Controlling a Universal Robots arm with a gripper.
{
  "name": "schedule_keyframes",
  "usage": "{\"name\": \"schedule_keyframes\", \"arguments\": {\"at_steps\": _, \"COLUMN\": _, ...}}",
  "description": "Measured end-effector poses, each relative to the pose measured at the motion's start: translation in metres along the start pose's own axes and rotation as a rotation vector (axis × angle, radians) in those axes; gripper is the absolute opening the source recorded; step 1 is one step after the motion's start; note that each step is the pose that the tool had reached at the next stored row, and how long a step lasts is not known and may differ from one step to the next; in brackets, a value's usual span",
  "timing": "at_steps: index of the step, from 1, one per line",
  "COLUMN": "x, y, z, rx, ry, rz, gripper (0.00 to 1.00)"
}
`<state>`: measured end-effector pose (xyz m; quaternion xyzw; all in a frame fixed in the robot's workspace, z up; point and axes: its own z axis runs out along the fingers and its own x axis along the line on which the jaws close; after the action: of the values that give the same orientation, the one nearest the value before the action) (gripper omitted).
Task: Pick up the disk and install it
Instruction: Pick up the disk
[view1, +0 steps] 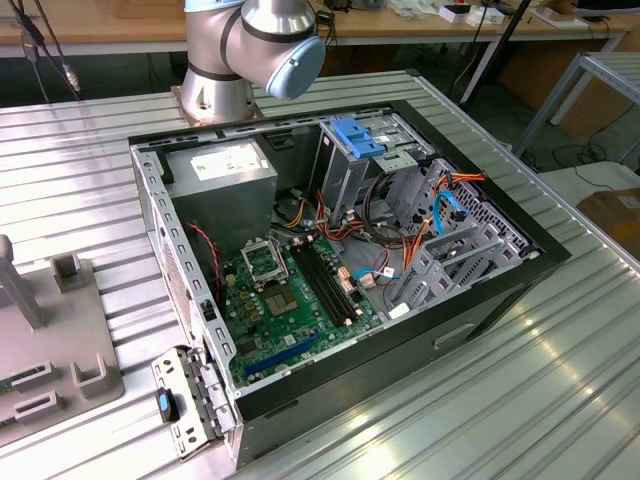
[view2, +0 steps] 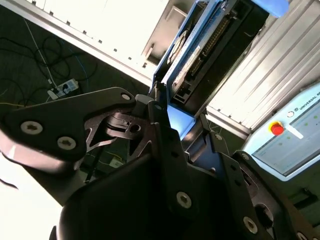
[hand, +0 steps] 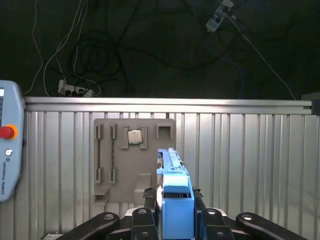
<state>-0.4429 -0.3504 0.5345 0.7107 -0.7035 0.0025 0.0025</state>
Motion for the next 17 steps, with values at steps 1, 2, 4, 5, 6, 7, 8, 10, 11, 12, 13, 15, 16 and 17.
{"name": "schedule_keyframes", "arguments": {"at_steps": 1, "x": 0.0001, "y": -0.0120, "z": 0.0000, "rx": -0.0001, "ry": 0.0000, "rz": 0.000, "gripper": 0.37}}
{"name": "schedule_keyframes", "arguments": {"at_steps": 2, "x": 0.0001, "y": -0.0146, "z": 0.0000, "rx": 0.0000, "ry": -0.0001, "rz": 0.000, "gripper": 0.37}}
{"name": "schedule_keyframes", "arguments": {"at_steps": 4, "x": 0.0002, "y": -0.0228, "z": 0.0000, "rx": 0.0000, "ry": 0.0000, "rz": 0.000, "gripper": 0.37}}
{"name": "schedule_keyframes", "arguments": {"at_steps": 5, "x": 0.0003, "y": -0.0285, "z": 0.0000, "rx": 0.0000, "ry": 0.0000, "rz": 0.000, "gripper": 0.37}}
{"name": "schedule_keyframes", "arguments": {"at_steps": 6, "x": 0.0003, "y": -0.0337, "z": 0.0000, "rx": 0.0001, "ry": -0.0001, "rz": 0.000, "gripper": 0.37}}
{"name": "schedule_keyframes", "arguments": {"at_steps": 7, "x": 0.0004, "y": -0.0367, "z": 0.0000, "rx": 0.0000, "ry": 0.0000, "rz": 0.000, "gripper": 0.37}}
{"name": "schedule_keyframes", "arguments": {"at_steps": 8, "x": 0.0004, "y": -0.0388, "z": 0.0000, "rx": 0.0001, "ry": -0.0001, "rz": 0.000, "gripper": 0.37}}
{"name": "schedule_keyframes", "arguments": {"at_steps": 10, "x": 0.0004, "y": -0.0396, "z": 0.0000, "rx": 0.0000, "ry": 0.0000, "rz": 0.000, "gripper": 0.37}}
{"name": "schedule_keyframes", "arguments": {"at_steps": 11, "x": 0.0004, "y": -0.0397, "z": 0.0000, "rx": 0.0000, "ry": 0.0000, "rz": 0.000, "gripper": 0.37}}
{"name": "schedule_keyframes", "arguments": {"at_steps": 12, "x": 0.0004, "y": -0.0397, "z": 0.0000, "rx": 0.0000, "ry": 0.0000, "rz": 0.000, "gripper": 0.37}}
{"name": "schedule_keyframes", "arguments": {"at_steps": 13, "x": 0.0004, "y": -0.0398, "z": 0.0000, "rx": 0.0000, "ry": 0.0000, "rz": 0.000, "gripper": 0.37}}
{"name": "schedule_keyframes", "arguments": {"at_steps": 15, "x": 0.0005, "y": -0.0417, "z": 0.0000, "rx": 0.0000, "ry": 0.0000, "rz": 0.000, "gripper": 0.37}}
{"name": "schedule_keyframes", "arguments": {"at_steps": 16, "x": 0.0005, "y": -0.0468, "z": 0.0000, "rx": 0.0000, "ry": 0.0000, "rz": 0.000, "gripper": 0.37}}
{"name": "schedule_keyframes", "arguments": {"at_steps": 17, "x": 0.0005, "y": -0.0506, "z": 0.0000, "rx": 0.0000, "ry": 0.0000, "rz": 0.000, "gripper": 0.37}}
